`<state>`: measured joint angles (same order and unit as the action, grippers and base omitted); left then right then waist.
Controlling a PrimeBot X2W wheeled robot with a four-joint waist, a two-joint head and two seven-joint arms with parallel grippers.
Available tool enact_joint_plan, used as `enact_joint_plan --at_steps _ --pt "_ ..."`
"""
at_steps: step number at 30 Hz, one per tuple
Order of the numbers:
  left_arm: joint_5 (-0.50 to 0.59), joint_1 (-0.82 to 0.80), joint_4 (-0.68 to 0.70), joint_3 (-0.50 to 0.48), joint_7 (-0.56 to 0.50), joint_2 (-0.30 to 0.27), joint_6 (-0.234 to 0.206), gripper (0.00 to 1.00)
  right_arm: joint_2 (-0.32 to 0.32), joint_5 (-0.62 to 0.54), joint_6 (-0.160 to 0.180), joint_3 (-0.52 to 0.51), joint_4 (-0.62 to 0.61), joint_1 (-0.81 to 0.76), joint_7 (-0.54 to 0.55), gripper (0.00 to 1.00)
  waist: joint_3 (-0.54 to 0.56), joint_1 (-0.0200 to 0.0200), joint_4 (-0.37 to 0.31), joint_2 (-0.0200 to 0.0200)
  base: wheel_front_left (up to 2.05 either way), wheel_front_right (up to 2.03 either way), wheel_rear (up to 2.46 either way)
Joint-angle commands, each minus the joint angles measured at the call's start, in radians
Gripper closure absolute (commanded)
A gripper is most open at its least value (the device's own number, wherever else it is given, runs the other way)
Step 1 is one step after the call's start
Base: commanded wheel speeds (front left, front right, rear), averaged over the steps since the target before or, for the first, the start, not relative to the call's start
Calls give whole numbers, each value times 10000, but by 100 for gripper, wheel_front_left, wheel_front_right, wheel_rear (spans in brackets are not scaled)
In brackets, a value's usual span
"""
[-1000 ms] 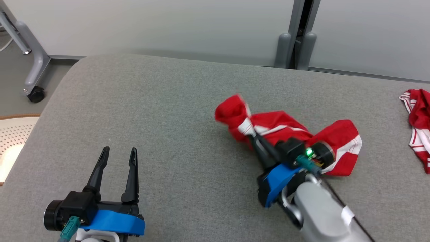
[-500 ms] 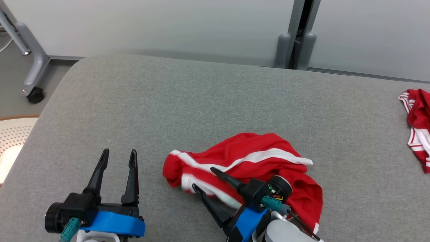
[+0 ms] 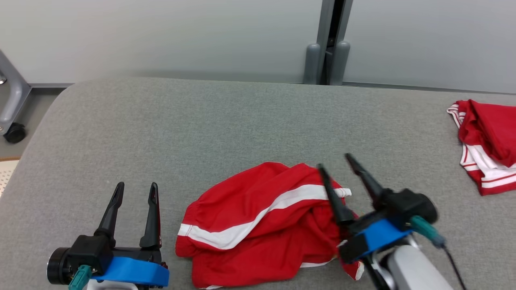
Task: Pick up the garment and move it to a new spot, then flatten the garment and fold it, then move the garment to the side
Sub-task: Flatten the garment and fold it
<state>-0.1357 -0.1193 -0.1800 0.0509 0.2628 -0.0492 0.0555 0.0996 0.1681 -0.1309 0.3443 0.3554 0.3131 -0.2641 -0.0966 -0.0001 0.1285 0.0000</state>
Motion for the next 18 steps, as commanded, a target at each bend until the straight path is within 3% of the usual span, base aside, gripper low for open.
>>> enact_joint_plan --at_steps 1,9,18 --pt "60 140 41 -41 24 -31 25 0 32 -158 4 -463 -299 -388 6 0 28 1 -108 0 0 0 0" --pt "153 226 57 -119 24 -33 108 0 -179 -779 4 -2807 -1725 -1856 4 0 45 1 -379 0 0 0 0" --pt "227 195 15 -169 24 -31 163 0 -418 -963 4 -3500 -2323 -2566 4 0 50 1 -474 0 0 0 0"
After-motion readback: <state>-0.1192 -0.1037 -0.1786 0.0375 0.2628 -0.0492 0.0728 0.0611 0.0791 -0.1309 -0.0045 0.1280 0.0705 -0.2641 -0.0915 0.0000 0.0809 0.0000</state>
